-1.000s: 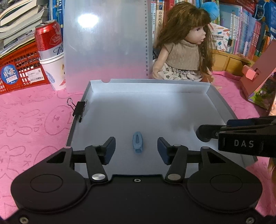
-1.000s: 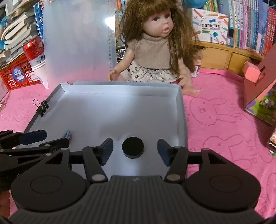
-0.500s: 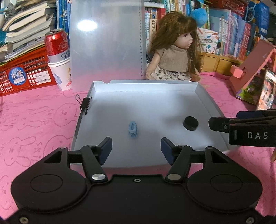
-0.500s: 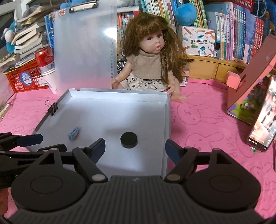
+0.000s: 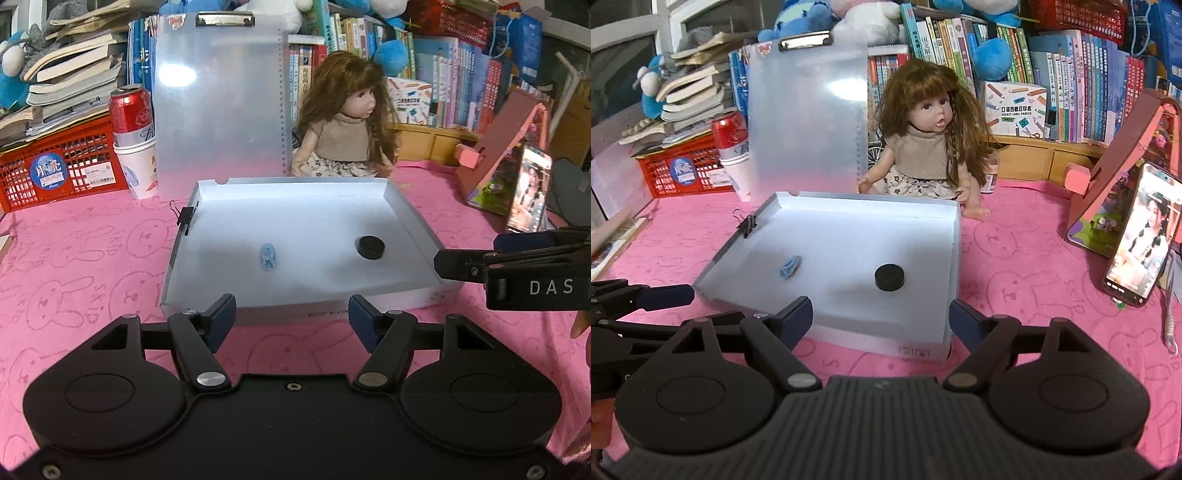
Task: Organize rigid objects
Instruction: 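Withdraw both open tools from the tray back toward the remaining items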
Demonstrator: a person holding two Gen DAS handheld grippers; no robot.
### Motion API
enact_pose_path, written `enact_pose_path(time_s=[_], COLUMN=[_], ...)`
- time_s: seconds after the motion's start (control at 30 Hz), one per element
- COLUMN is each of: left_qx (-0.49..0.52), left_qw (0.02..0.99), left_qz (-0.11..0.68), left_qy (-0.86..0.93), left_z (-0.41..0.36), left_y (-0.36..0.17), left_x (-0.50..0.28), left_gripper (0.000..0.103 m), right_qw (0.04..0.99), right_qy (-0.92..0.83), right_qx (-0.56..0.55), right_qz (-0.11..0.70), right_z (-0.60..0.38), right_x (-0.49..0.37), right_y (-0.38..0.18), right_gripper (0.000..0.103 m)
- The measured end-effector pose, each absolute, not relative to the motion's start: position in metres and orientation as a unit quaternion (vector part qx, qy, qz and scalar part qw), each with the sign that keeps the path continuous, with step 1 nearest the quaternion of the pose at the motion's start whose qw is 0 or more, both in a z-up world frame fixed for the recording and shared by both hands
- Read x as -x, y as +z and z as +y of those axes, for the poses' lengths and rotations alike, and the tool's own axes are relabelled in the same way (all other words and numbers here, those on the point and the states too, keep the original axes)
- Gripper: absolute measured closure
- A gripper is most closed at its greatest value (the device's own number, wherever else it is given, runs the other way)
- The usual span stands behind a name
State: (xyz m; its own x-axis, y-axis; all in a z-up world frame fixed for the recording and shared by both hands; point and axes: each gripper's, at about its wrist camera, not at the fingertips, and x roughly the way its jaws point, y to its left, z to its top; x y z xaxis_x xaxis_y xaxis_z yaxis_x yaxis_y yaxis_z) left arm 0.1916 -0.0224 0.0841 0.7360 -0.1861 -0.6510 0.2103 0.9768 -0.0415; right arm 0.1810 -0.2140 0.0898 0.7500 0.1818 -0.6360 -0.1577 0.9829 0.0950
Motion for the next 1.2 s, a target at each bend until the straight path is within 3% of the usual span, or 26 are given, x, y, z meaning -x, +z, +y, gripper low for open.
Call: enact_pose_path(time_s=[0.4,0.73,1.2], left_qx=[-0.015,-0.025,-0.031], left_qw=[0.936,0.942,0.946], left_qz=[0.328,0.303,0.297], left_qy=[-0.129,-0.14,-0.128], left_z=[-0.013,-0.005,0.009], left_y=[0.082,0.073,0.053], left_x=[-0.131,-0.085,-0.05], left_gripper=[0.036,0.028,0.028], right_qw=[0.94,0.946,0.953], right_qy=[0.109,0.107,0.088], right_qx=[-0.012,-0.007,0.013], right_qz=[0.324,0.306,0.288], right_z=[-0.213,-0.217,-0.23], right_x=[-0.13,-0.096,-0.059], right_y=[0.085,0.073,0.048], right_gripper=[0.013,0.011,0.008])
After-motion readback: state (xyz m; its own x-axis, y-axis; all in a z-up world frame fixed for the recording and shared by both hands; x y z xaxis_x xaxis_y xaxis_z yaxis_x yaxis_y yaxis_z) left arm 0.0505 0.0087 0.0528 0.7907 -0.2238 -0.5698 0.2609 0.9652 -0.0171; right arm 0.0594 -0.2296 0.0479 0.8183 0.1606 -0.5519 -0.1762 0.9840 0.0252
